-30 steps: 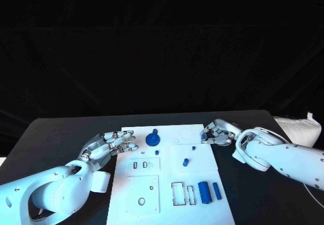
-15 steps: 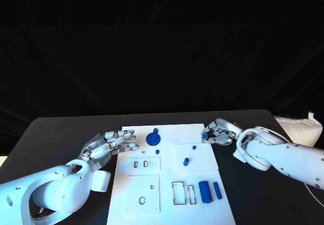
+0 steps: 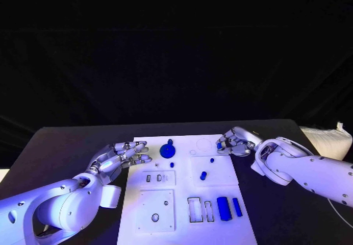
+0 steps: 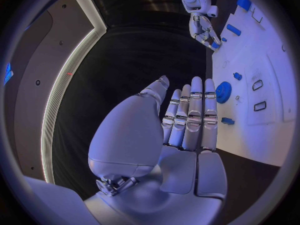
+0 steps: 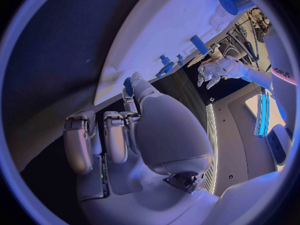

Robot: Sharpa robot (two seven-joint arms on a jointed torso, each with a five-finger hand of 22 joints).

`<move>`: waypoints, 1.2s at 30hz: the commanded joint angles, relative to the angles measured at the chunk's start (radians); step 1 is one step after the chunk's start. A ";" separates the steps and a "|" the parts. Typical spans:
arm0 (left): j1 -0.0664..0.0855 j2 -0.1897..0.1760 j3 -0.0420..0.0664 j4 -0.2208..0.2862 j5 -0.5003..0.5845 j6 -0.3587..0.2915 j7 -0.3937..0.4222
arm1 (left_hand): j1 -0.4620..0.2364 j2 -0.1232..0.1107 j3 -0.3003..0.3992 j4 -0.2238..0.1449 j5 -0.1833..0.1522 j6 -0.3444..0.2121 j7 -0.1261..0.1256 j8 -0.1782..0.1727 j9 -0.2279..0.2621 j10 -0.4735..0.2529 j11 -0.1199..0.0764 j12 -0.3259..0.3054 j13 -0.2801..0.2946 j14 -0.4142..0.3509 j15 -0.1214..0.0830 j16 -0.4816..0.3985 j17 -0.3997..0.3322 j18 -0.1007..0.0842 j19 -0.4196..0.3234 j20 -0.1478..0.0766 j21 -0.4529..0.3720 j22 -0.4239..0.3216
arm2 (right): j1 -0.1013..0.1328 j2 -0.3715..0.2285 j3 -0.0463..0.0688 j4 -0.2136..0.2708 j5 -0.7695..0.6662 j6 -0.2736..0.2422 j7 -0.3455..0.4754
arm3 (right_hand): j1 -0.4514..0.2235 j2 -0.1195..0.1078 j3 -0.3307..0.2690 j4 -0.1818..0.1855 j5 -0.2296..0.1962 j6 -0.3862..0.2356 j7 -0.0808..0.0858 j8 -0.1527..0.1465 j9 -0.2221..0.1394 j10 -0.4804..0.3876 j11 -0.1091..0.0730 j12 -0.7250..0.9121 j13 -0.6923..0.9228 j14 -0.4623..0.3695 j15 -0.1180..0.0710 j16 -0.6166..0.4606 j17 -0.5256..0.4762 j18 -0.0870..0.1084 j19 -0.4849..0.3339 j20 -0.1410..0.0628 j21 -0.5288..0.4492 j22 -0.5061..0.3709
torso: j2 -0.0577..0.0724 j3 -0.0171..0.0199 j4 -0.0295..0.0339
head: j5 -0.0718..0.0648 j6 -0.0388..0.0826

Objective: Assemble the parts on the task board

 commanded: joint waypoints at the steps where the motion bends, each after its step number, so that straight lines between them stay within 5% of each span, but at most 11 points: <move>1: 0.000 0.001 0.000 0.001 0.001 0.018 0.004 | -0.003 0.007 0.006 -0.002 -0.004 -0.002 0.006 -0.002 0.000 -0.009 -0.001 -0.002 -0.001 -0.002 0.006 -0.005 0.002 0.013 0.002 0.002 -0.004 -0.001 | 0.012 0.003 0.003 0.007 -0.034 -0.052 -0.043 | -0.020 0.004 -0.003 0.010 -0.004 0.065 -0.042 0.027 0.019 0.090 -0.009 0.000 0.238 0.105 -0.009 0.006 0.263 -0.007 0.106 -0.009 0.002 0.263 | -0.002 -0.0022 0.0006 | 0.000 0.003; 10: 0.000 0.004 0.000 -0.019 0.007 0.021 0.007 | 0.002 0.011 0.018 -0.008 -0.003 -0.003 0.006 -0.004 0.000 -0.011 -0.001 -0.003 -0.001 -0.002 0.006 -0.008 0.003 0.013 0.003 0.001 -0.005 -0.002 | 0.039 0.035 0.005 0.075 -0.096 -0.009 -0.181 | -0.045 -0.005 -0.015 0.021 -0.004 0.064 -0.042 0.024 0.019 0.089 -0.010 -0.002 0.237 0.105 -0.011 0.006 0.263 -0.007 0.106 -0.012 0.002 0.263 | -0.016 -0.0105 0.0041 | 0.004 0.003; 18: 0.000 0.012 0.000 -0.044 0.013 0.025 0.011 | 0.005 0.014 0.029 -0.012 -0.002 -0.002 0.005 -0.005 0.000 -0.012 -0.001 -0.003 -0.001 -0.002 0.005 -0.010 0.004 0.013 0.003 0.001 -0.005 -0.003 | 0.038 0.118 -0.004 0.145 -0.172 0.018 -0.253 | -0.048 0.001 -0.013 0.023 -0.001 0.064 -0.043 0.023 0.019 0.090 -0.011 -0.001 0.238 0.105 -0.011 0.006 0.263 -0.007 0.106 -0.013 0.002 0.263 | -0.030 -0.0174 0.0161 | 0.019 -0.014; 26: -0.001 0.019 -0.001 -0.068 0.019 0.041 0.012 | 0.006 0.015 0.030 -0.013 -0.003 -0.002 0.006 -0.005 0.000 -0.012 -0.001 -0.003 -0.001 -0.003 0.005 -0.010 0.005 0.013 0.003 0.001 -0.005 -0.003 | 0.006 0.201 -0.019 0.199 -0.298 0.050 -0.283 | -0.052 -0.003 -0.015 0.023 0.001 0.057 -0.040 0.019 0.017 0.088 -0.009 -0.006 0.235 0.105 -0.011 0.006 0.263 -0.007 0.106 -0.013 0.002 0.263 | -0.041 -0.0234 0.0254 | 0.053 -0.052; 30: -0.001 0.020 -0.001 -0.077 0.023 0.040 0.008 | 0.006 0.015 0.032 -0.013 -0.003 -0.003 0.006 -0.006 0.000 -0.013 0.000 -0.003 -0.001 -0.003 0.006 -0.011 0.005 0.013 0.003 0.001 -0.006 -0.003 | -0.022 0.232 -0.022 0.203 -0.349 0.056 -0.288 | -0.052 -0.004 -0.014 0.023 0.001 0.055 -0.040 0.017 0.017 0.087 -0.009 -0.010 0.233 0.105 -0.011 0.006 0.262 -0.007 0.106 -0.013 0.002 0.263 | -0.041 -0.0231 0.0224 | 0.057 -0.061; 36: -0.001 0.023 -0.001 -0.082 0.033 0.047 0.005 | 0.006 0.015 0.032 -0.013 -0.003 -0.003 0.006 -0.006 0.000 -0.013 0.000 -0.003 -0.001 -0.003 0.006 -0.011 0.005 0.013 0.003 0.001 -0.006 -0.003 | -0.058 0.274 -0.024 0.192 -0.413 0.061 -0.296 | -0.050 -0.004 -0.012 0.020 0.006 0.053 -0.039 0.015 0.016 0.083 -0.008 -0.019 0.229 0.104 -0.010 0.004 0.258 -0.007 0.106 -0.013 0.002 0.263 | -0.041 -0.0235 0.0280 | 0.060 -0.070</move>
